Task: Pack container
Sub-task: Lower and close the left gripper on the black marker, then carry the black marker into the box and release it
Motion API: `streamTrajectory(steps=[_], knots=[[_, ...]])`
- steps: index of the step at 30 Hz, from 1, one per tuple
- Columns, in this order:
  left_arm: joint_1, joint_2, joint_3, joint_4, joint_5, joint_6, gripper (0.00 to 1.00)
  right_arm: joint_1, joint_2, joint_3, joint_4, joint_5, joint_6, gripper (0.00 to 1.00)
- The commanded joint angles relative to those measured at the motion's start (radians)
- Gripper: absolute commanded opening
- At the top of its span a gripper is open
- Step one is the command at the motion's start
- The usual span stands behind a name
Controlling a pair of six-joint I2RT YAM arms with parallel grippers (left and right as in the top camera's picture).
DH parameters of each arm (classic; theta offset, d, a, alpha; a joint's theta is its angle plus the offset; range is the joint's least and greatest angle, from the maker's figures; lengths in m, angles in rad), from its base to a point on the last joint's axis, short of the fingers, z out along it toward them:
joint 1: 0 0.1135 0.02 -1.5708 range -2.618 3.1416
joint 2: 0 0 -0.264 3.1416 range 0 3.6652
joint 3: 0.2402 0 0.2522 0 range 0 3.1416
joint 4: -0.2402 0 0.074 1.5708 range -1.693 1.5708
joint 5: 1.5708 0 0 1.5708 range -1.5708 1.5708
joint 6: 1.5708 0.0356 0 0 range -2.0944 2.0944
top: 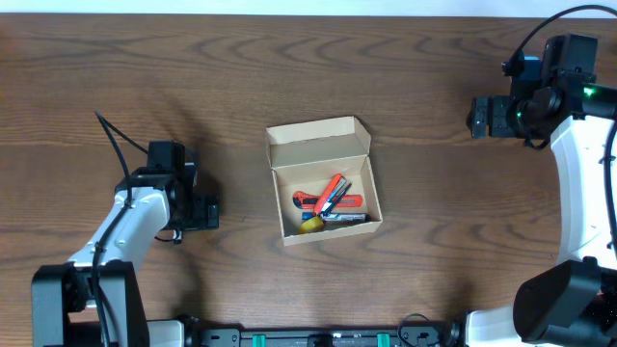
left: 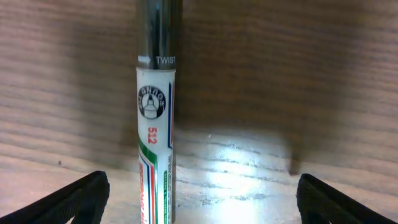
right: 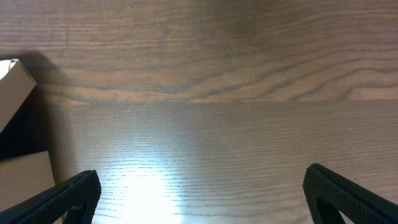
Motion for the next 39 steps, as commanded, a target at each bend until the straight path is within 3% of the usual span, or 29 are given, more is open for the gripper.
streamTrajectory(steps=[1,16,18,21,24,28,34,39], knots=[[0.005,0.009,-0.008,0.025,-0.004,-0.010,0.95,-0.002,-0.008,0.008,-0.003,-0.008,-0.013,0.99],[0.009,0.163,-0.008,0.063,0.004,-0.014,0.98,-0.002,-0.008,0.008,-0.003,-0.008,-0.013,0.99],[0.009,0.163,-0.008,0.062,0.005,-0.015,0.89,-0.002,-0.008,0.008,-0.003,-0.008,-0.013,0.99],[0.009,0.163,-0.008,0.063,0.005,-0.015,0.64,-0.002,-0.008,0.008,-0.003,-0.008,-0.013,0.99],[0.009,0.163,-0.008,0.062,0.005,-0.015,0.31,-0.003,-0.008,0.008,-0.003,-0.008,-0.013,0.99],[0.009,0.163,-0.008,0.062,0.005,-0.015,0.06,-0.002,-0.008,0.008,-0.003,-0.008,-0.013,0.99],[0.009,0.162,-0.008,0.055,0.012,-0.057,0.06,-0.002,-0.008,0.008,-0.004,-0.008,-0.013,0.99],[0.009,0.154,0.013,0.027,0.153,-0.054,0.06,-0.003,-0.008,0.008,-0.003,-0.008,-0.013,0.99]])
